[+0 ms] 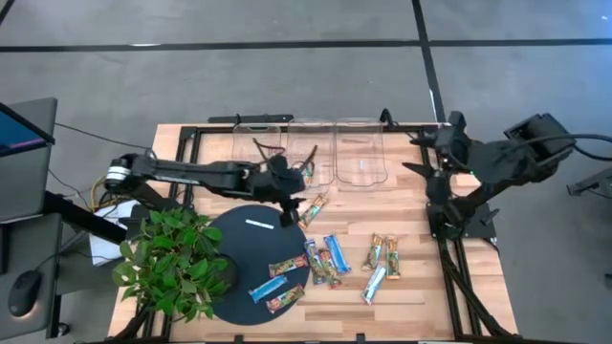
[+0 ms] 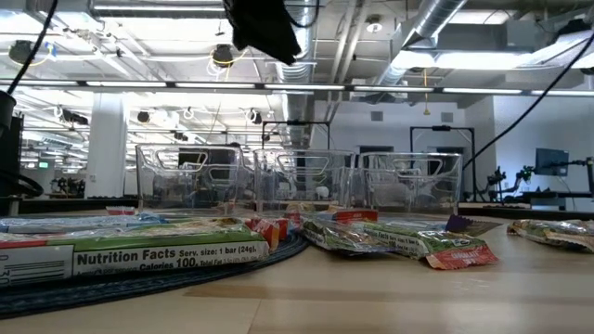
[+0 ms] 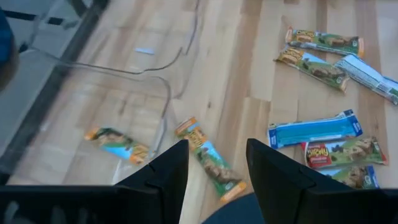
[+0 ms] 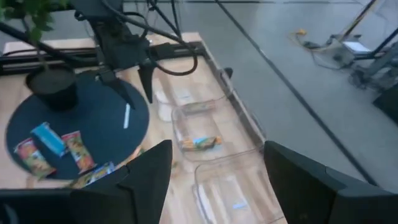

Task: Pick and place Granola Bars by type
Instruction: Put the yellow granola bar into the middle transparent bin

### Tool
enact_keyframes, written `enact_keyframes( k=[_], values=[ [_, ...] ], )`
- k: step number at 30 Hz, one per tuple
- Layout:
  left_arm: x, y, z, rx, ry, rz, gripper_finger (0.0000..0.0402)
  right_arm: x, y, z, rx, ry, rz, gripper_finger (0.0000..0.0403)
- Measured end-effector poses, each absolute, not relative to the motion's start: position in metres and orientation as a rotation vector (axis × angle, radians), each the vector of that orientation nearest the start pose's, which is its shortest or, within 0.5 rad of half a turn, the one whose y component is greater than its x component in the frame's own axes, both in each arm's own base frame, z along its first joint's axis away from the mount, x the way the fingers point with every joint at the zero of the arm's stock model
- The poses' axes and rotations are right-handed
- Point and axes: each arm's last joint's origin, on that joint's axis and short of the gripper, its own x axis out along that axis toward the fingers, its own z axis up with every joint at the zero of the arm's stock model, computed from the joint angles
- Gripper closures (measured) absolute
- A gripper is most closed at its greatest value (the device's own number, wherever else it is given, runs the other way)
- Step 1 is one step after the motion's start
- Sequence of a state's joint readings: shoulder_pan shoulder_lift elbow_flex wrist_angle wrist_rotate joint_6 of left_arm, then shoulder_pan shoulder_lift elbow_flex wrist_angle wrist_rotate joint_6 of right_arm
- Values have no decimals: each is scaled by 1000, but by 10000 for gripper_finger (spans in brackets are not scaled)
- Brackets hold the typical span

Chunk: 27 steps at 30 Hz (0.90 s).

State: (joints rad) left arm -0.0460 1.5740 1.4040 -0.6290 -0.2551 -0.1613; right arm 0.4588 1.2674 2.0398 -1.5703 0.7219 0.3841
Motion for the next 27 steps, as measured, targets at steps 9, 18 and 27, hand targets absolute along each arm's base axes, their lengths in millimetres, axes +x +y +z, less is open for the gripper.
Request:
enact_keyframes(
  k=[9, 18, 27],
  values=[
    [365, -11, 285, -83, 805, 283, 245, 105, 41, 444, -85, 668, -427, 154],
    [381, -11, 254, -146, 860, 371, 245, 84, 43, 380, 37, 632, -443, 154],
    [394, -27, 227, -111, 905, 348, 245, 76, 50, 341, 79, 594, -458, 154]
  ],
)
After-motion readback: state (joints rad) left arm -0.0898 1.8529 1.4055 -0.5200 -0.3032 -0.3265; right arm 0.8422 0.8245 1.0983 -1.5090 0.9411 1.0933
